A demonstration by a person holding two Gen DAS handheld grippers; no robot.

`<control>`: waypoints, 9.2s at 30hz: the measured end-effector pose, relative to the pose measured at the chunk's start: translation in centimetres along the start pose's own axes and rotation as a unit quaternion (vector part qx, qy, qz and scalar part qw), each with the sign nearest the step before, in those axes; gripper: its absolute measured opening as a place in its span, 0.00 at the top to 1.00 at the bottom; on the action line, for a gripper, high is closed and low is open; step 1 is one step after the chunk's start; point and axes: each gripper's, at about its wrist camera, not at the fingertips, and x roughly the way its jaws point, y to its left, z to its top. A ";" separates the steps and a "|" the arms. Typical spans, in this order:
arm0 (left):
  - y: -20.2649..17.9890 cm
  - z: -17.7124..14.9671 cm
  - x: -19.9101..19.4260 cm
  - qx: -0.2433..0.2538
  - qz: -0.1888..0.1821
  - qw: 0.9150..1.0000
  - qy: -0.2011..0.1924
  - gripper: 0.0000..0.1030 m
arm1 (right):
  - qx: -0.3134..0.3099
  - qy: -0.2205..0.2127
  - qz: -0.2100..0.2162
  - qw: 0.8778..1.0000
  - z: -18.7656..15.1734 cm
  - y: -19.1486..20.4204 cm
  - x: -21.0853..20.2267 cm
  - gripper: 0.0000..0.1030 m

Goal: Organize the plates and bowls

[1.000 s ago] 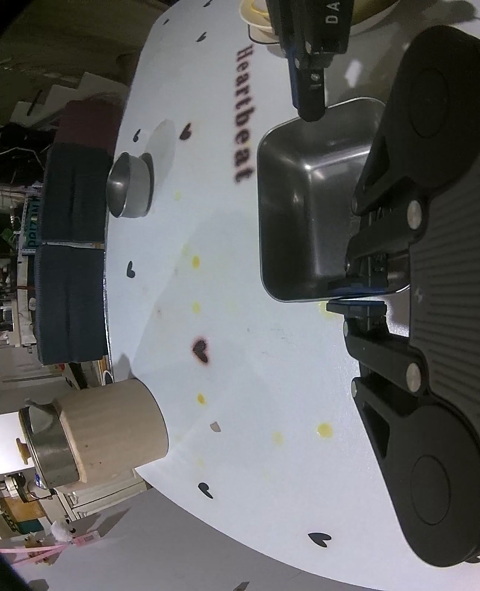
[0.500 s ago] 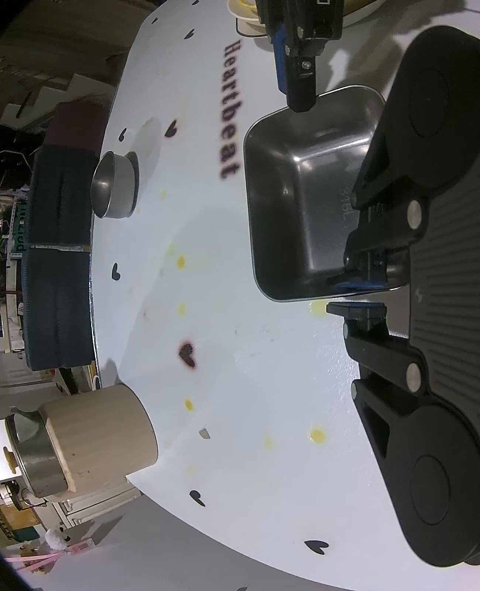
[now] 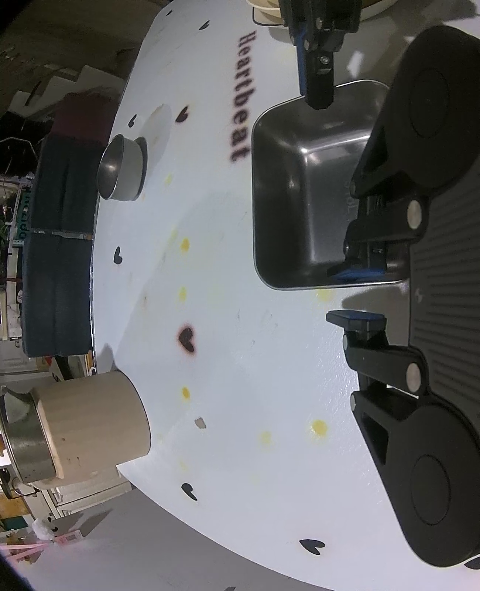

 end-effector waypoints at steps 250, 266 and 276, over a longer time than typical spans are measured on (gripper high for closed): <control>3.6 0.9 0.4 -0.051 -0.123 0.990 0.037 0.94 | 0.090 0.017 0.003 0.996 0.9 -1.8 -0.4 0.93; 2.6 1.3 -4.8 -0.122 -0.165 0.978 -0.030 0.93 | 0.091 -0.052 0.030 0.994 1.3 -2.6 -5.8 0.95; -3.0 2.3 -7.1 -0.106 -0.208 0.971 -0.052 0.93 | 0.112 -0.093 0.035 0.989 -0.1 -6.4 -11.8 0.95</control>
